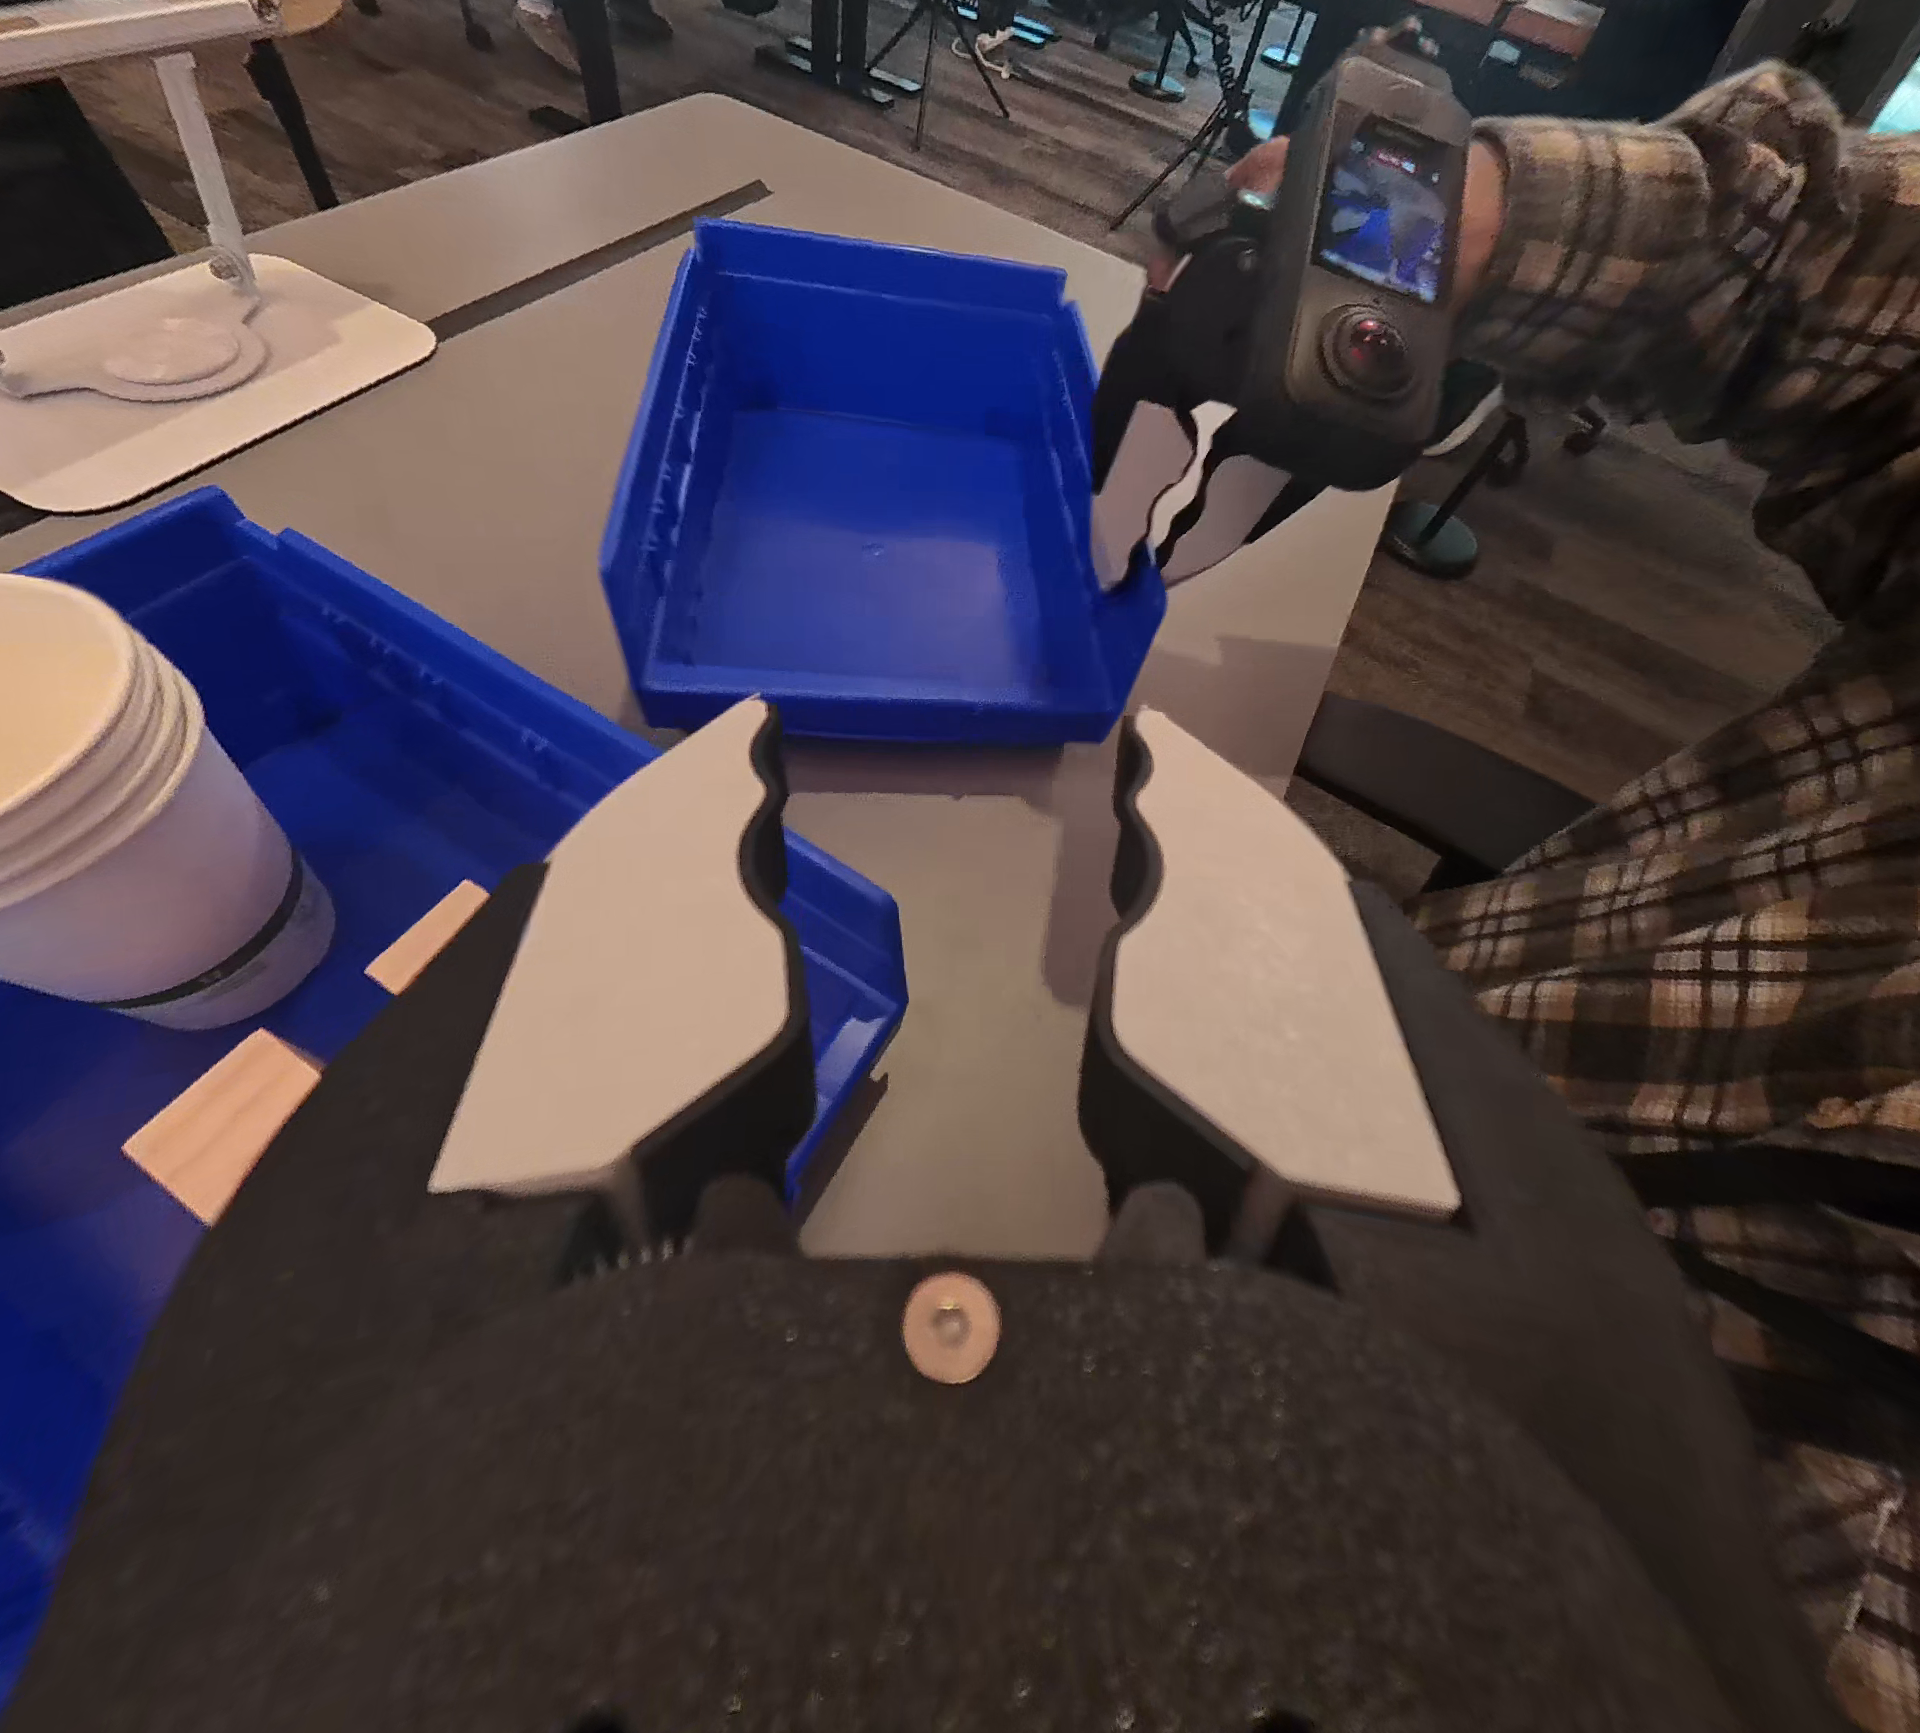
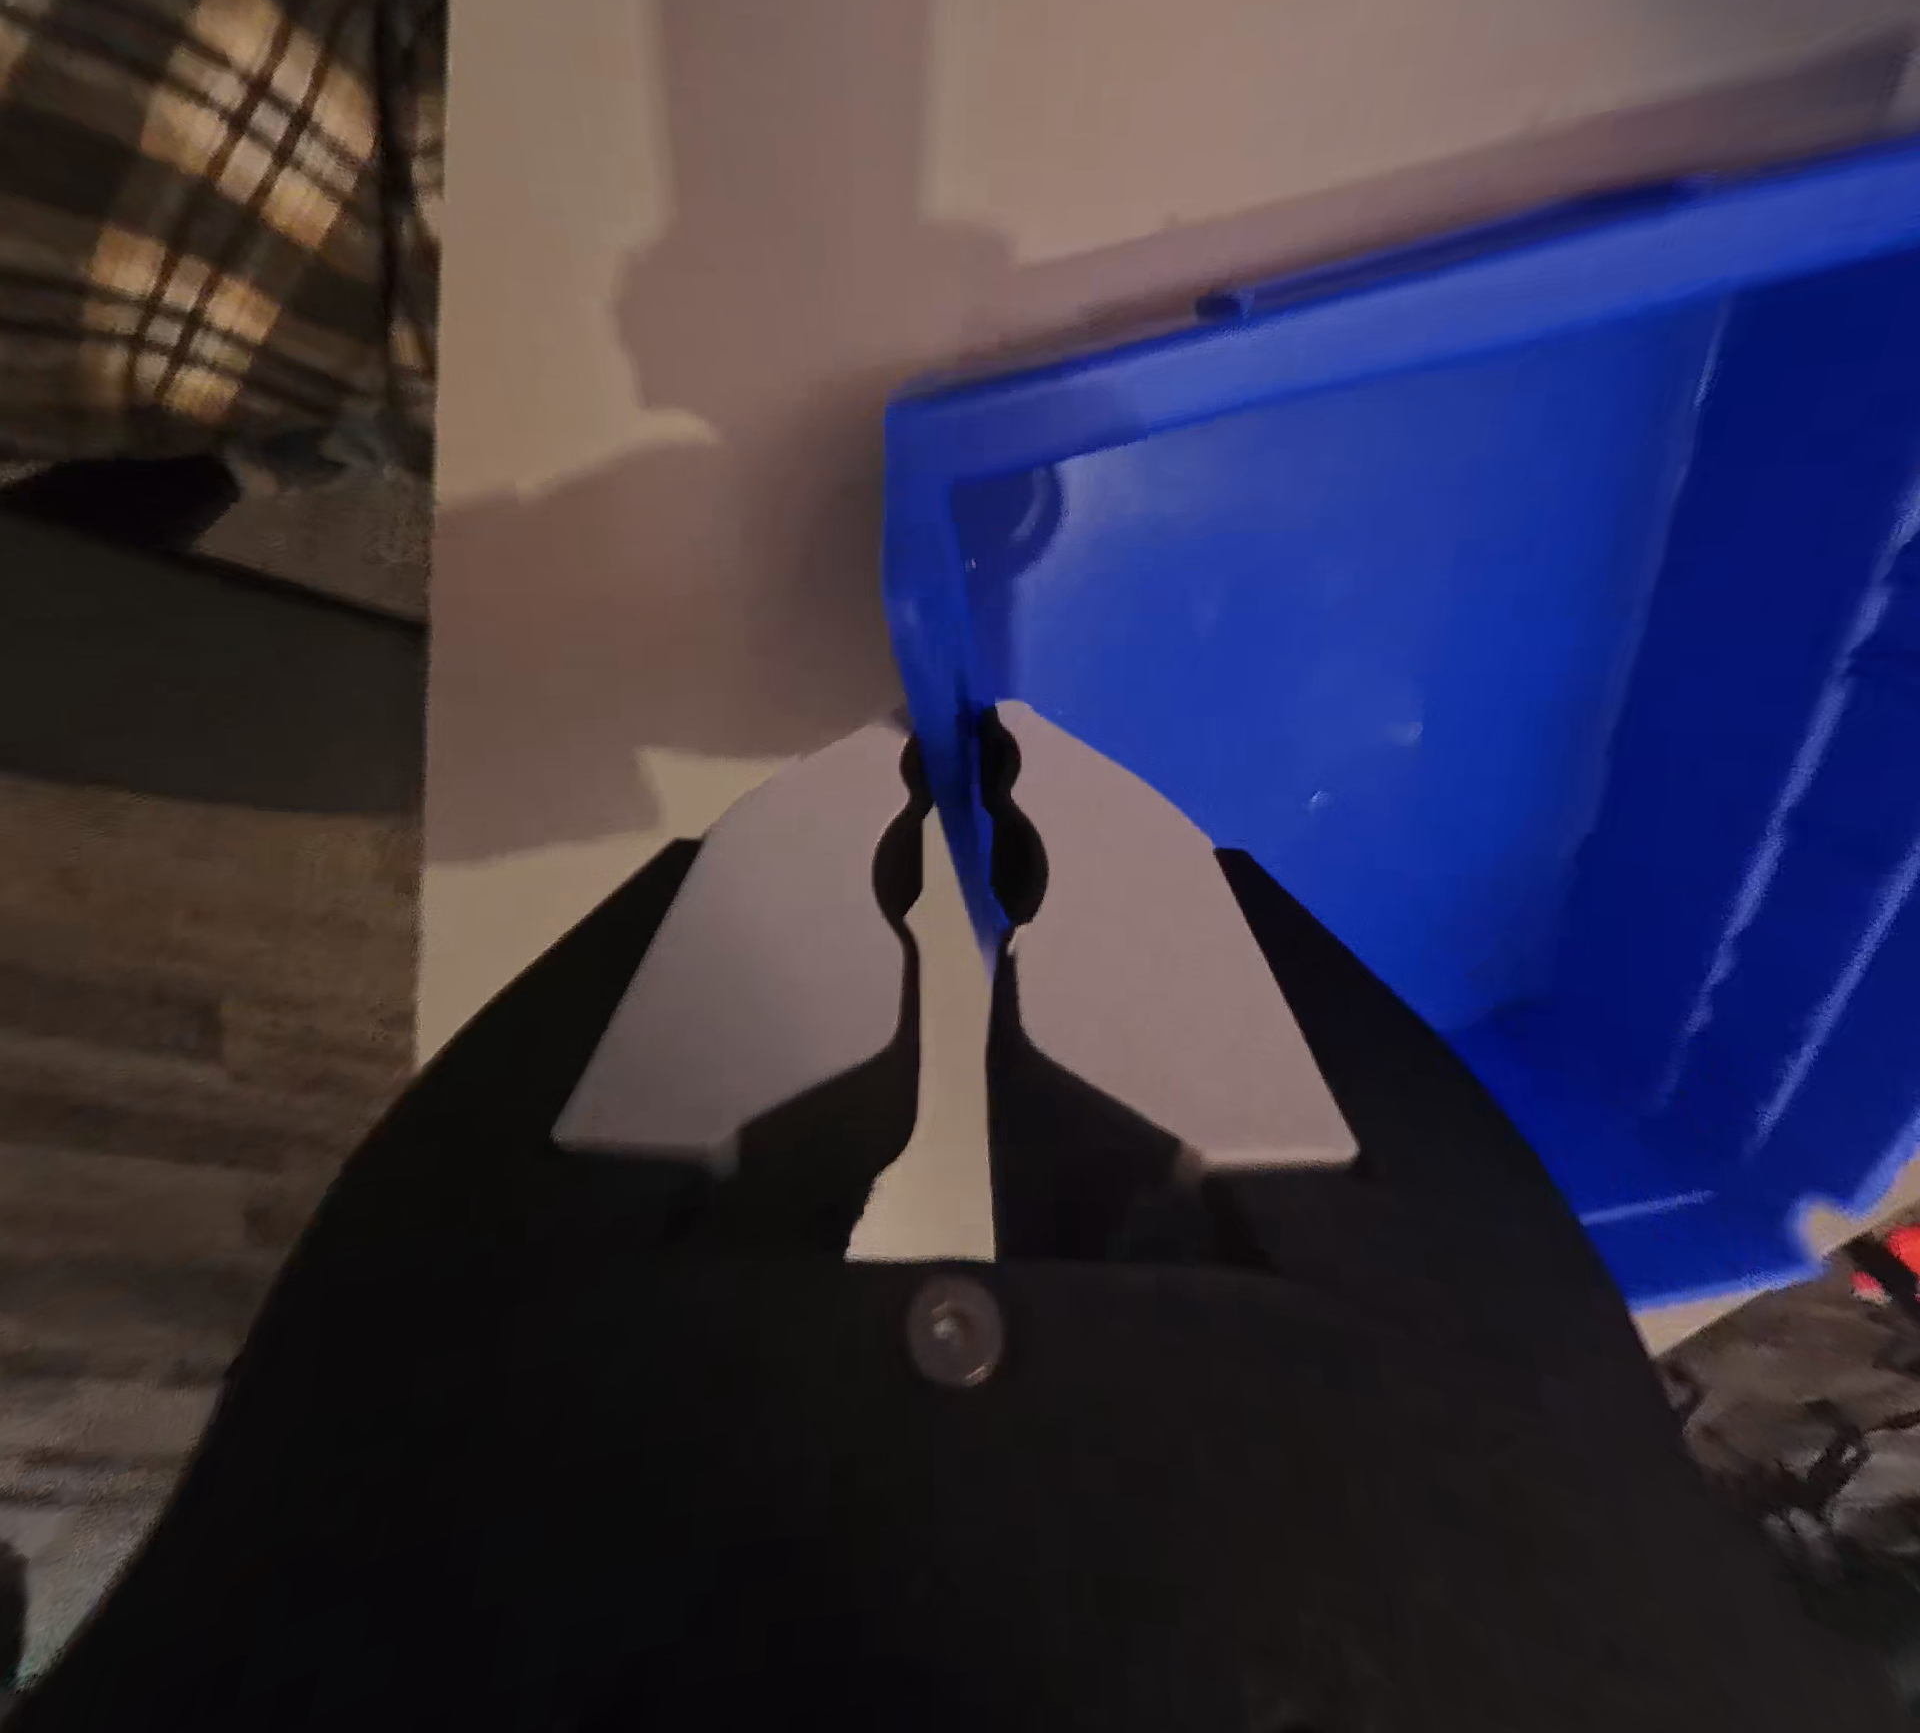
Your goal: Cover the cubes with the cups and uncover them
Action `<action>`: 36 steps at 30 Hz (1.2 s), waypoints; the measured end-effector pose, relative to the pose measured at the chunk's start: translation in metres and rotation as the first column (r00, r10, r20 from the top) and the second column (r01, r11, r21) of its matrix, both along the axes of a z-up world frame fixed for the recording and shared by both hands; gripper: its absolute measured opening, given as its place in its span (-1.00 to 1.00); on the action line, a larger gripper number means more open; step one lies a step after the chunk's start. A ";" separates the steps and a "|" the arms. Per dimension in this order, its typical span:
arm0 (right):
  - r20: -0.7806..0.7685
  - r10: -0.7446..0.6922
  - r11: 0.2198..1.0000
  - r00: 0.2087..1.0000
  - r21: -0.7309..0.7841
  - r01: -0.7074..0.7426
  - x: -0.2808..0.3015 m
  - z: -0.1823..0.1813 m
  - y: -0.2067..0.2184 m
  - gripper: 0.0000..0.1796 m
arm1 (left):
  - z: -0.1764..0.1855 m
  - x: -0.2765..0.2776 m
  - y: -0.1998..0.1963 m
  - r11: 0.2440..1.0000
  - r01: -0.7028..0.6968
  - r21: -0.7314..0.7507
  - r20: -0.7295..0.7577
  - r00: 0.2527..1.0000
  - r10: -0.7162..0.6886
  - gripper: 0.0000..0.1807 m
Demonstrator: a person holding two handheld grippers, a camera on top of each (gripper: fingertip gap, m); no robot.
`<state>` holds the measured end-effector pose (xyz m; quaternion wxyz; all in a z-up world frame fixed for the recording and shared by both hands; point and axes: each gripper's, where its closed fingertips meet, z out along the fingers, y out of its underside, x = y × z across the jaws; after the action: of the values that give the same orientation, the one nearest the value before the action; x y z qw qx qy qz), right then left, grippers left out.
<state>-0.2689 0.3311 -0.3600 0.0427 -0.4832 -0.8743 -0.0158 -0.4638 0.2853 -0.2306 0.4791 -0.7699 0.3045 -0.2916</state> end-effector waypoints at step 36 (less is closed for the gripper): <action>0.216 -0.952 -0.260 -0.216 -0.203 0.944 0.173 -0.022 0.062 -0.90 | 0.003 -0.004 -0.009 1.000 0.009 -0.001 0.013 1.000 -0.009 -0.33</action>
<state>-0.0956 0.3927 -0.3819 -0.0466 -0.9820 -0.1568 0.0941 -0.4676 0.2762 -0.2276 0.4791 -0.7669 0.3048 -0.2990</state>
